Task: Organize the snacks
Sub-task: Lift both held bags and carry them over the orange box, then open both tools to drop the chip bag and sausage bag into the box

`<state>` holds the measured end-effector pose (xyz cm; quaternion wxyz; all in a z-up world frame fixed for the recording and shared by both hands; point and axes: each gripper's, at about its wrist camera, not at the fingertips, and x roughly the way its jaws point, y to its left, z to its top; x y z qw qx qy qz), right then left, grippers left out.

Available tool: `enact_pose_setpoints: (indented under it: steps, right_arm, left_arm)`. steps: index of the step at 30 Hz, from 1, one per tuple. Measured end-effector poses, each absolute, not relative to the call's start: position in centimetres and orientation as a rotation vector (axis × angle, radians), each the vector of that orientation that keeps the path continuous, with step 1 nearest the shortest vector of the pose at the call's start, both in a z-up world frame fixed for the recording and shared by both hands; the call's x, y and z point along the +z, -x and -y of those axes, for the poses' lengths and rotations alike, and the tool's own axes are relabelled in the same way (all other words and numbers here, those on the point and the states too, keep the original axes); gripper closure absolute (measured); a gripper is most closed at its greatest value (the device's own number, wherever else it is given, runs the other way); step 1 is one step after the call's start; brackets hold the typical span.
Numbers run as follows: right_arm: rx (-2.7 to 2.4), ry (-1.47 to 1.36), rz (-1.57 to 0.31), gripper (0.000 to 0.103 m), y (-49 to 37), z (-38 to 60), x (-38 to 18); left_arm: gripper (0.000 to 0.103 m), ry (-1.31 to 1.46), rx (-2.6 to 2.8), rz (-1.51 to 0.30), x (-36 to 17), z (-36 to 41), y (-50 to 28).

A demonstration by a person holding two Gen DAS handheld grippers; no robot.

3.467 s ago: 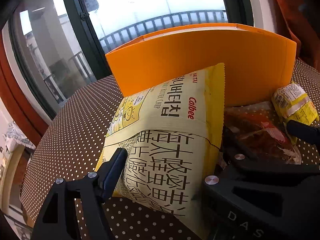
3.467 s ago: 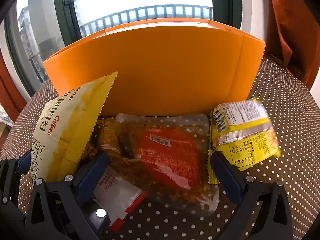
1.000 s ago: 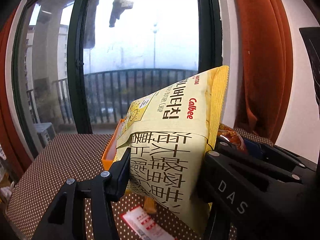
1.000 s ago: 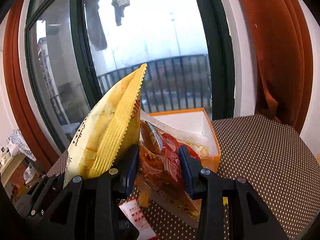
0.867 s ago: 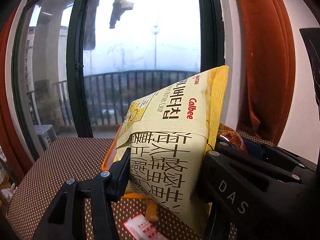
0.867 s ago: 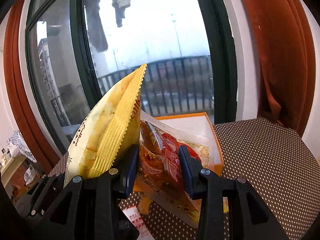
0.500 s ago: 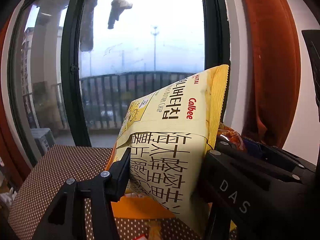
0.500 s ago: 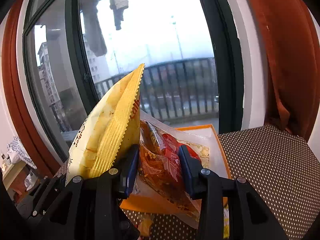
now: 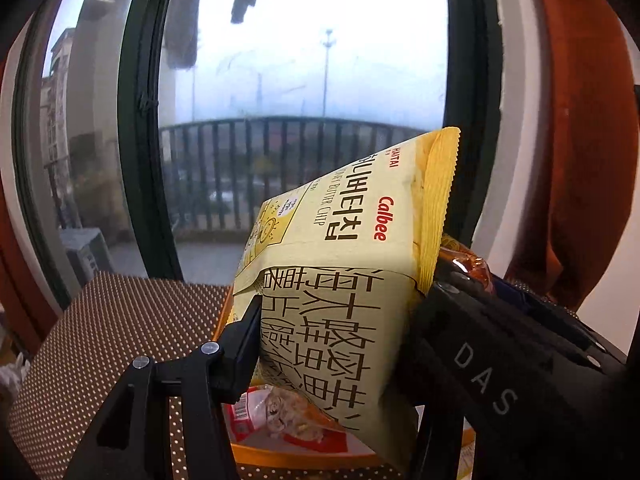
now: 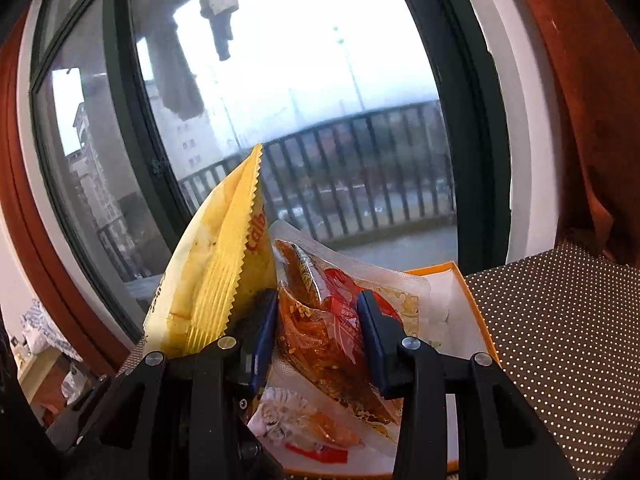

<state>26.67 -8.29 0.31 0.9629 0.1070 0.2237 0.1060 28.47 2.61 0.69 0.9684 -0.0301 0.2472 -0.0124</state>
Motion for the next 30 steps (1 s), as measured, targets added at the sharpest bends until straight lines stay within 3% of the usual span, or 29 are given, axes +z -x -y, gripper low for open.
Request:
enact_pose_setpoints:
  steps: [13,23,30]
  right_arm:
    - [0.135,-0.239,-0.612,0.06,-30.6,9.1,-3.3]
    - [0.079,-0.287,-0.662,0.06,-30.1,10.6,-5.2]
    - [0.091,-0.276,-0.662,0.06,-30.4,10.7,-4.7]
  left_arm:
    - [0.044,0.088,-0.068,-0.723,-3.6,-2.4,-33.9]
    - [0.022,0.007,-0.048,-0.78,-5.9,-0.3,-35.1]
    - [0.017,0.027,-0.091,-0.802,-5.3,-0.8,-34.3]
